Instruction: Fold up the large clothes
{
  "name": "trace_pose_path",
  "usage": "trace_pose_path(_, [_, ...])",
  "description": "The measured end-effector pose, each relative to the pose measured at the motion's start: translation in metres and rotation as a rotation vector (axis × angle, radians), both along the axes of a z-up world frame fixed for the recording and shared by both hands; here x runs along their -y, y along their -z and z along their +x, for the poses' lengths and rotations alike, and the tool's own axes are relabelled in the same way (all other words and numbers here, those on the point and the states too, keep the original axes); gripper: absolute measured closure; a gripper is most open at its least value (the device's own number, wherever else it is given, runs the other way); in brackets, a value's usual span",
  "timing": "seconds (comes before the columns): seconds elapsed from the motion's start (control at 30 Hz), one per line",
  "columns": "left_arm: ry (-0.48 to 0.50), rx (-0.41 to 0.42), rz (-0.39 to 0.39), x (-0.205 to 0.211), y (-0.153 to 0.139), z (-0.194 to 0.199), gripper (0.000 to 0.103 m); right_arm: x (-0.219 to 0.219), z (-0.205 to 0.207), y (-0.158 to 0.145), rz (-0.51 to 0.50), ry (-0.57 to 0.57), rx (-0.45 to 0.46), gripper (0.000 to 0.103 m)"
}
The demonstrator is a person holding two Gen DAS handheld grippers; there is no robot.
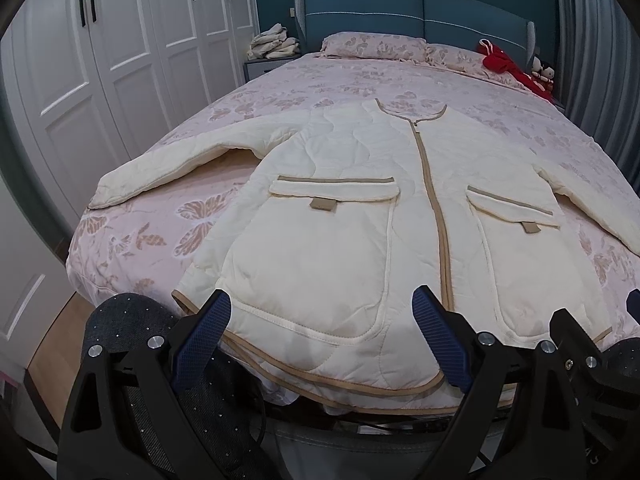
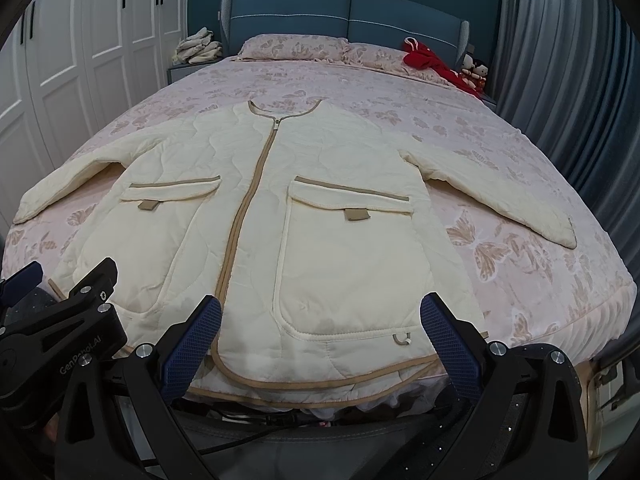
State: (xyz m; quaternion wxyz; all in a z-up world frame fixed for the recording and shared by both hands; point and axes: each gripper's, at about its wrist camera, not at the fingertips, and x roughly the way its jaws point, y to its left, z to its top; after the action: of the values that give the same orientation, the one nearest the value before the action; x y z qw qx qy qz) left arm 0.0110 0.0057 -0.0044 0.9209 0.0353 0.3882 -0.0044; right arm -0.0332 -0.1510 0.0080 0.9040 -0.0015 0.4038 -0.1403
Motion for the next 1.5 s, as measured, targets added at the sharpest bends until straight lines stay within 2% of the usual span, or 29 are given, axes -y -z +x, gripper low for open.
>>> trace_pose_path(0.5, [-0.001,-0.006,0.002,0.002,0.003,0.004,0.012,0.004,0.007,0.005,0.013,0.001,-0.001,0.005])
trace_pose_path(0.63, [0.009,-0.021,-0.017,0.001,0.005,0.016,0.01,0.021,0.013,0.002,0.029,0.004,0.032,0.005])
trace_pose_path(0.73, [-0.018,-0.02,-0.062,-0.011,0.002,0.033,0.009,0.062,0.021,0.0,0.061,0.065,0.068,0.005])
trace_pose_path(0.87, [-0.065,-0.011,-0.095,-0.022,-0.003,0.06,0.009,0.146,0.031,0.001,0.156,0.223,0.119,0.005])
trace_pose_path(1.07, [-0.122,0.004,-0.12,-0.028,-0.005,0.096,0.009,0.27,0.04,0.017,0.179,0.449,0.165,0.005])
trace_pose_path(1.17, [-0.139,-0.01,-0.127,-0.026,0.0,0.117,0.009,0.331,0.044,0.031,0.192,0.553,0.171,0.005])
trace_pose_path(1.27, [-0.141,-0.012,-0.124,-0.021,0.006,0.132,0.009,0.395,0.039,0.047,0.325,0.661,0.191,0.005])
trace_pose_path(1.3, [-0.141,-0.014,-0.124,-0.018,0.009,0.14,0.009,0.414,0.036,0.053,0.339,0.712,0.189,0.005])
trace_pose_path(1.5, [-0.153,-0.029,-0.151,-0.006,0.022,0.173,0.009,0.482,0.025,0.086,0.414,0.874,0.214,0.005])
